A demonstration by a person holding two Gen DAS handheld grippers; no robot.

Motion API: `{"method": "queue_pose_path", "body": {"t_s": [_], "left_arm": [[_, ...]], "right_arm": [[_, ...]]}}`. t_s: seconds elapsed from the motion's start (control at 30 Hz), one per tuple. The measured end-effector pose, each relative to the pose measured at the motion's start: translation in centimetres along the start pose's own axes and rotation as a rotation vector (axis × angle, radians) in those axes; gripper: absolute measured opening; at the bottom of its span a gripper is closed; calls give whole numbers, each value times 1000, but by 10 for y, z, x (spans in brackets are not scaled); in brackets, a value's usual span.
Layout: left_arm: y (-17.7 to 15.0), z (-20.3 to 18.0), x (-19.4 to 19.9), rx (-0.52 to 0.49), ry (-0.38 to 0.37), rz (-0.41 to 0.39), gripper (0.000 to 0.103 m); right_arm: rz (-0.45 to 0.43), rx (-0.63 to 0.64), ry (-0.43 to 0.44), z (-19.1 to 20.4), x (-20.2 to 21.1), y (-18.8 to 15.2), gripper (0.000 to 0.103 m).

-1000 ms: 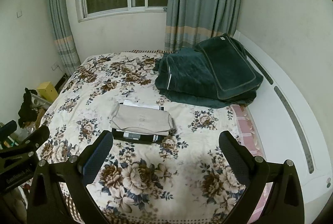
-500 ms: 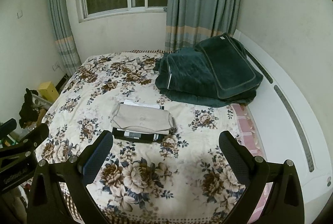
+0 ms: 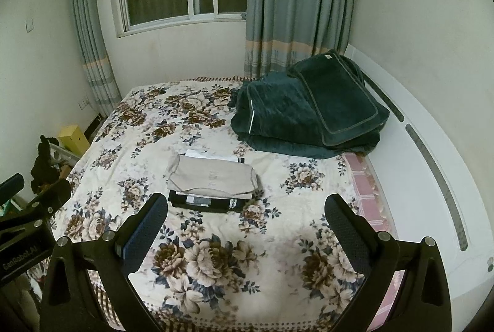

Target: Fold small clothes

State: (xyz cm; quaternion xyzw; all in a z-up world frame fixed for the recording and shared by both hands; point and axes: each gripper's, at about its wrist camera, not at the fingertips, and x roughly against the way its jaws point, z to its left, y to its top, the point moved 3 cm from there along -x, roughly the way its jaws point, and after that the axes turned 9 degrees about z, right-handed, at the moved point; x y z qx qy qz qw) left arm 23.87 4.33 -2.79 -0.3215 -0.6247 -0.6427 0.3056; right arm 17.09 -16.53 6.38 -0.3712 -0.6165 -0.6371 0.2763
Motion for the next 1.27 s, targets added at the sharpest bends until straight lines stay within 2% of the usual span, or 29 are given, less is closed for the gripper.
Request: {"method": "queue_pose_path", "body": {"t_s": [1.27], "left_arm": [[5,6,11,2,7,-18,103]], "right_arm": [[-2,-8,-1,2,6,-3,103]]}}
